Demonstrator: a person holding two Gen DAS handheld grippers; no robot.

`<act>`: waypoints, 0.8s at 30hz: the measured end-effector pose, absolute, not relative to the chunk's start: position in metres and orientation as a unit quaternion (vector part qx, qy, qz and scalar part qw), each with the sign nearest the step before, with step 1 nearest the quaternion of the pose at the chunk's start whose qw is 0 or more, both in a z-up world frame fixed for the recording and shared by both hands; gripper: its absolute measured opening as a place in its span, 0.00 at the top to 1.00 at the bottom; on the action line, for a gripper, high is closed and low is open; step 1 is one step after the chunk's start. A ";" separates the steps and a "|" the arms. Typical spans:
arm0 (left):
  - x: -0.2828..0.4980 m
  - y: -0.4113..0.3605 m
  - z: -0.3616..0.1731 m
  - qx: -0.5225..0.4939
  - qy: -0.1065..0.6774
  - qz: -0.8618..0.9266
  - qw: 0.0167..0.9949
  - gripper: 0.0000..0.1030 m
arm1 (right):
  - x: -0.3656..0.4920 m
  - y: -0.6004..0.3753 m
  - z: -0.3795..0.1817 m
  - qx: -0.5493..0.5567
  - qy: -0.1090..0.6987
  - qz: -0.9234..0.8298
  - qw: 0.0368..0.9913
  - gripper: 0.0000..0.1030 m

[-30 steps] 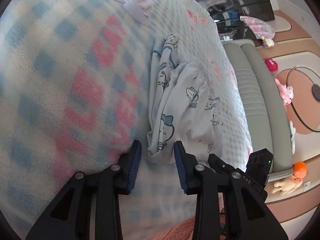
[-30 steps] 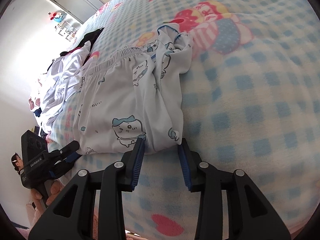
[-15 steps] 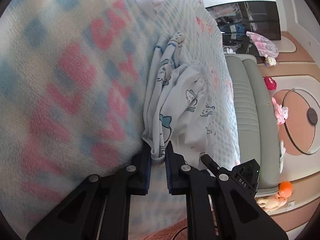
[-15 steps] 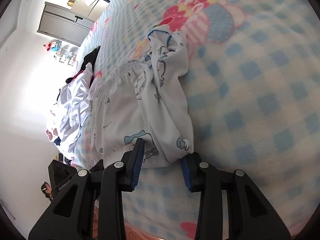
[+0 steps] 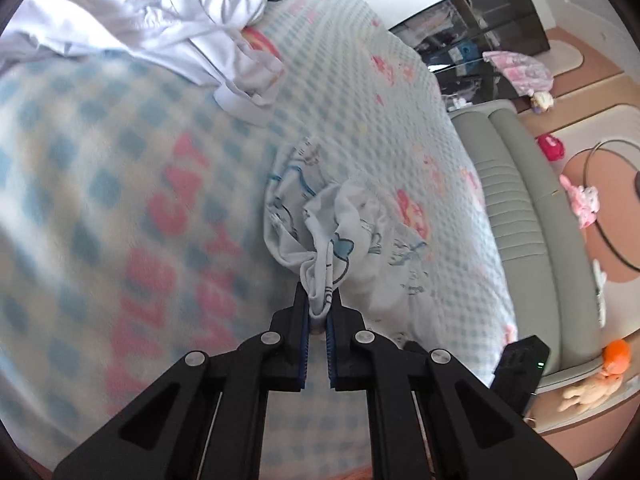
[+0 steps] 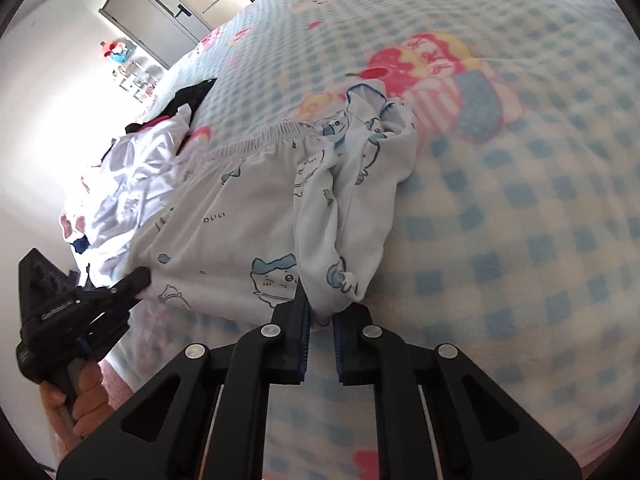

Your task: Fold clothes

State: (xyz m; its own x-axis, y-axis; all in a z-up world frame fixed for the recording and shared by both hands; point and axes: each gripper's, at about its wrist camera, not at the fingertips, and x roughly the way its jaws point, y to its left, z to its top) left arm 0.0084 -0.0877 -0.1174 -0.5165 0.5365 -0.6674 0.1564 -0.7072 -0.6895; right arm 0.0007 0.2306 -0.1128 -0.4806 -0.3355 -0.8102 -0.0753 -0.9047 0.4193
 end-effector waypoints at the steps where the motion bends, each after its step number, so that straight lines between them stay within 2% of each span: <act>1: 0.006 -0.089 -0.119 -0.485 -0.356 0.789 0.125 0.93 | 0.001 0.231 -0.112 0.503 -0.203 -0.837 0.078 0.92; 5: 0.000 -0.088 -0.121 -0.518 -0.315 0.783 0.140 0.93 | 0.001 0.234 -0.111 0.501 -0.198 -0.839 0.078 0.92; 12: 0.000 -0.094 -0.133 -0.540 -0.298 0.771 0.158 0.93 | 0.000 0.241 -0.118 0.508 -0.194 -0.835 0.082 0.92; 19: -0.004 -0.074 -0.133 -0.575 -0.181 0.770 0.209 0.94 | 0.001 0.242 -0.126 0.517 -0.171 -0.834 0.090 0.90; 20: -0.005 -0.076 -0.134 -0.575 -0.192 0.766 0.214 0.93 | 0.002 0.240 -0.125 0.517 -0.162 -0.835 0.094 0.89; 24: -0.006 -0.095 -0.149 -0.566 -0.312 0.728 0.230 0.88 | 0.005 0.246 -0.129 0.525 -0.230 -0.810 0.120 0.82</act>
